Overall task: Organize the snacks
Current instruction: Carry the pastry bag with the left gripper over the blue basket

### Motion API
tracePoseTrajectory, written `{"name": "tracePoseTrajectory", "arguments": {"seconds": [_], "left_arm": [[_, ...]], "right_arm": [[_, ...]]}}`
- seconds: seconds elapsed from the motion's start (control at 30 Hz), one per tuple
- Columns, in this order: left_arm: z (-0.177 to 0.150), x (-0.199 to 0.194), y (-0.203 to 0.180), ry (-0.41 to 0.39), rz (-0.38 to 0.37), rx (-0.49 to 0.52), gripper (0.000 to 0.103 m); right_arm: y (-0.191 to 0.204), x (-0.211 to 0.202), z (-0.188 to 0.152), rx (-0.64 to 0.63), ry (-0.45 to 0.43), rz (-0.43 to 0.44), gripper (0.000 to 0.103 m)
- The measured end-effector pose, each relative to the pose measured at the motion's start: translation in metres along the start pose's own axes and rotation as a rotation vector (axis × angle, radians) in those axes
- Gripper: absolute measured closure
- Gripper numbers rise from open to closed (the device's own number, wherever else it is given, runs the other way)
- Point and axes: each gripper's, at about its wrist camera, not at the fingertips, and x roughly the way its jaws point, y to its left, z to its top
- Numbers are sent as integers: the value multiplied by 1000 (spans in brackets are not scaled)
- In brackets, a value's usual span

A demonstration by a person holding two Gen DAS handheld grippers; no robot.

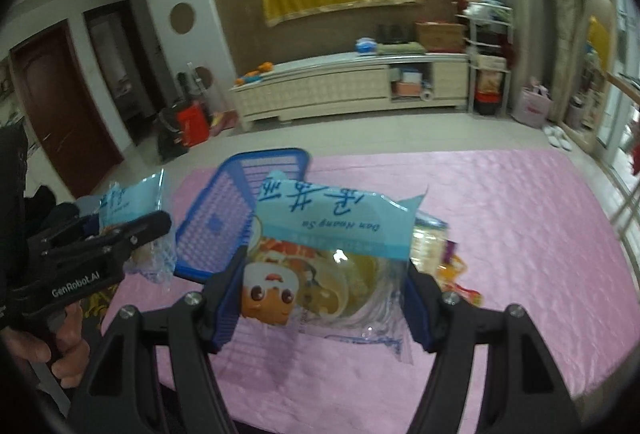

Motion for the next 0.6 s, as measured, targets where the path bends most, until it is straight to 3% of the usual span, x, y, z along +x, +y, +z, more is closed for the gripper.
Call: {"name": "tracePoseTrajectory", "arguments": {"seconds": [0.2, 0.6], "left_arm": [[3, 17, 28, 23, 33, -6, 38], [-4, 91, 72, 174, -6, -61, 38]], "right_arm": [[36, 35, 12, -46, 61, 101, 31], [69, 106, 11, -147, 174, 107, 31]]}}
